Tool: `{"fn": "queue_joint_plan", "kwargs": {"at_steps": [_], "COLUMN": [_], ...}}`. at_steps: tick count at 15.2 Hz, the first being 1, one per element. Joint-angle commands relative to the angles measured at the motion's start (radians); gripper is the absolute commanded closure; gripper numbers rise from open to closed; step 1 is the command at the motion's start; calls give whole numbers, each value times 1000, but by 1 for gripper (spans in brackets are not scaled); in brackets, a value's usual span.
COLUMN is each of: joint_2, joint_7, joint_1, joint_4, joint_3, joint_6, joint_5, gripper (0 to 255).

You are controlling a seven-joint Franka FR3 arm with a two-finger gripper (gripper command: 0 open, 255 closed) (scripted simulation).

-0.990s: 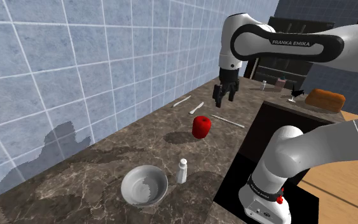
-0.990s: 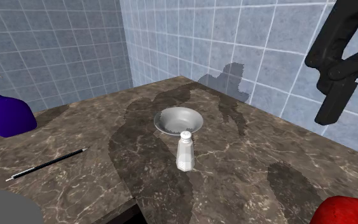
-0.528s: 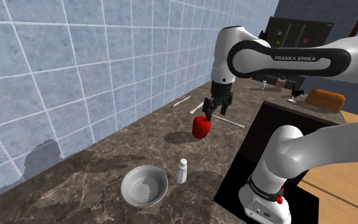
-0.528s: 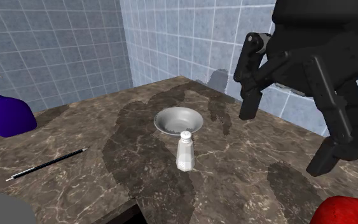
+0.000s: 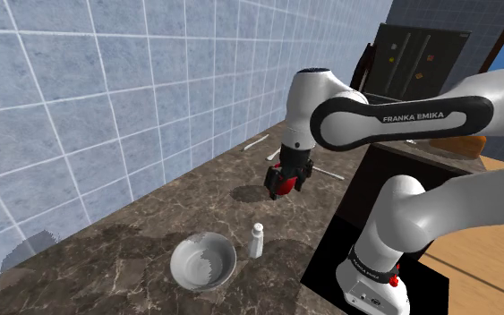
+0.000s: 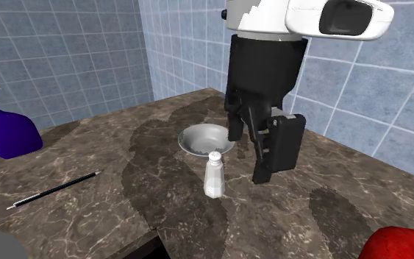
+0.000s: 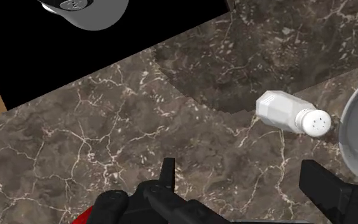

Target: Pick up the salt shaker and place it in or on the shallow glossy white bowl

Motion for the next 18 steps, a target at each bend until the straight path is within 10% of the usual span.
{"fn": "queue_joint_plan", "kwargs": {"at_steps": [1,7,18], "joint_2": [25,161,244], "joint_7": [56,213,211], "joint_1": [20,58,58], "joint_4": [-12,-13,-66], "joint_3": [49,208,251], "joint_6": [61,269,406], "joint_5": [45,156,183], "gripper": [0,0,0]}}
